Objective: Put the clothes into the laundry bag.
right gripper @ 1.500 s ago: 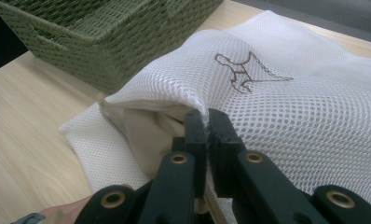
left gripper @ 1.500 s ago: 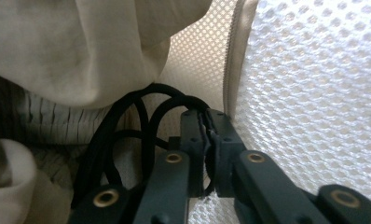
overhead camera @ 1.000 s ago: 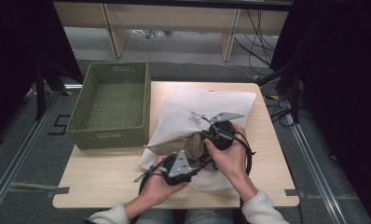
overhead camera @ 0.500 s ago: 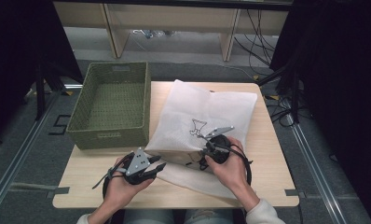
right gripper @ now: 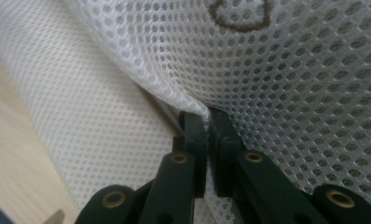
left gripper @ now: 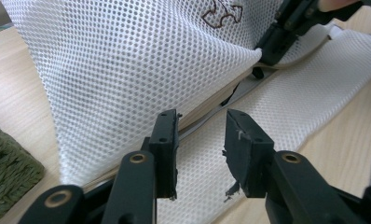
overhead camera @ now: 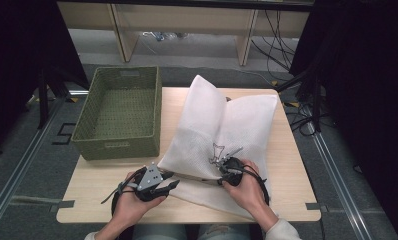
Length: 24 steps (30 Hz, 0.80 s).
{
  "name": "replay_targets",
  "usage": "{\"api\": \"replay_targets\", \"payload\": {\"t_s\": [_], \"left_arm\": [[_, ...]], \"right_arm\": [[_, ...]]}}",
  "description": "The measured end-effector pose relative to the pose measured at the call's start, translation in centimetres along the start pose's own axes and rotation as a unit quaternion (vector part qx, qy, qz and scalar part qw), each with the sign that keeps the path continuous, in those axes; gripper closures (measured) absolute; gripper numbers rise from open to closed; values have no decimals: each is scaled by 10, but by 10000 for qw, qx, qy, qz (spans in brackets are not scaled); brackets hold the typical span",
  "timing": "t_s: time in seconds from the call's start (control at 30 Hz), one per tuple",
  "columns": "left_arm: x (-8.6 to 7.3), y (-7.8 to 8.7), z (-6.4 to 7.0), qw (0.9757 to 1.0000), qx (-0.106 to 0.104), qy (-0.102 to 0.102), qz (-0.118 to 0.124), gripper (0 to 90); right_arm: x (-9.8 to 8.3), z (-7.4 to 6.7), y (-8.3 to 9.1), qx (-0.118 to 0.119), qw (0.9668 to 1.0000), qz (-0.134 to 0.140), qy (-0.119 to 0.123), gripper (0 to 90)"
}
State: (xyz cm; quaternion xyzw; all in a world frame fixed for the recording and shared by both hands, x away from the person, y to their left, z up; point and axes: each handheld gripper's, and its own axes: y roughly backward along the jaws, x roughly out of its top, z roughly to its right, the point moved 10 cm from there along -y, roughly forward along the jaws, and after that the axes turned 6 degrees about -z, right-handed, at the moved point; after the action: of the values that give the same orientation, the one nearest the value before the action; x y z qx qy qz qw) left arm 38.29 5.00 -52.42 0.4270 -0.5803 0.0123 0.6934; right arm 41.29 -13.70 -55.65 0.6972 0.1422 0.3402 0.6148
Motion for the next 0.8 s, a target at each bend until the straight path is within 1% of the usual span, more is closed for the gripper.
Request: {"api": "replay_targets", "payload": {"t_s": [0.1, 0.13, 0.17, 0.2, 0.23, 0.27, 0.3, 0.33, 0.37, 0.4, 0.43, 0.47, 0.53, 0.57, 0.6, 0.63, 0.67, 0.7, 0.73, 0.77, 0.8], "left_arm": [[1, 3, -1, 10000, 10, 32, 51, 633], [2, 5, -2, 10000, 60, -13, 60, 633], [2, 7, -3, 9999, 56, 25, 82, 631], [2, 7, -4, 9999, 57, -73, 90, 629], [2, 8, -3, 9999, 23, 118, 117, 627], [2, 9, -4, 9999, 47, 76, 121, 627], [2, 10, -5, 9997, 48, 162, 153, 627], [2, 10, -5, 9997, 48, 162, 153, 627], [2, 12, -7, 9996, 73, 177, 186, 627], [2, 12, -7, 9996, 73, 177, 186, 626], [1, 13, -8, 9995, 83, 227, 186, 625], [0, 14, -11, 9996, 114, 211, 162, 625], [-2, 15, -12, 9992, 122, 340, 173, 624], [-3, 15, -14, 9994, 141, 242, 178, 621], [-5, 15, -14, 9991, 147, 378, 158, 621], [-7, 16, -15, 9989, 148, 415, 154, 615], [-7, 16, -15, 9989, 148, 415, 154, 611], [-8, 16, -17, 9991, 158, 375, 150, 608], [-9, 17, -16, 9985, 144, 513, 157, 608], [-11, 18, -19, 9985, 150, 486, 195, 600], [-11, 18, -19, 9985, 150, 486, 195, 594]], "right_arm": [[-1, 15, 1, -254, 9996, -61, -102, 883], [-2, 24, 1, -336, 9993, -79, -164, 882], [-3, 31, 2, -420, 9988, -75, -232, 883], [-4, 40, 1, -496, 9983, -72, -292, 882], [-5, 44, 1, -553, 9978, -85, -348, 882], [-6, 48, 1, -610, 9974, -105, -381, 883], [-8, 50, 1, -606, 9975, -137, -339, 886], [-8, 50, 1, -606, 9975, -137, -339, 886], [-15, 47, -1, -472, 9985, -284, -55, 886], [-15, 47, -1, -472, 9985, -284, -55, 886], [-20, 48, -1, -429, 9983, -385, -54, 886], [-20, 48, -1, -429, 9983, -385, -54, 886], [-22, 54, -2, -459, 9979, -447, -109, 885], [-24, 60, 0, -493, 9974, -504, -165, 881], [-24, 60, 0, -493, 9974, -504, -165, 881], [-25, 61, 2, -380, 9979, -496, -138, 858], [-25, 61, 2, -380, 9979, -496, -138, 858], [-24, 58, 6, -174, 9988, -427, -165, 815], [-24, 58, 6, -174, 9988, -427, -165, 815], [-24, 54, 13, 8, 9988, -322, -365, 767], [-24, 54, 13, 8, 9988, -322, -365, 767]]}}
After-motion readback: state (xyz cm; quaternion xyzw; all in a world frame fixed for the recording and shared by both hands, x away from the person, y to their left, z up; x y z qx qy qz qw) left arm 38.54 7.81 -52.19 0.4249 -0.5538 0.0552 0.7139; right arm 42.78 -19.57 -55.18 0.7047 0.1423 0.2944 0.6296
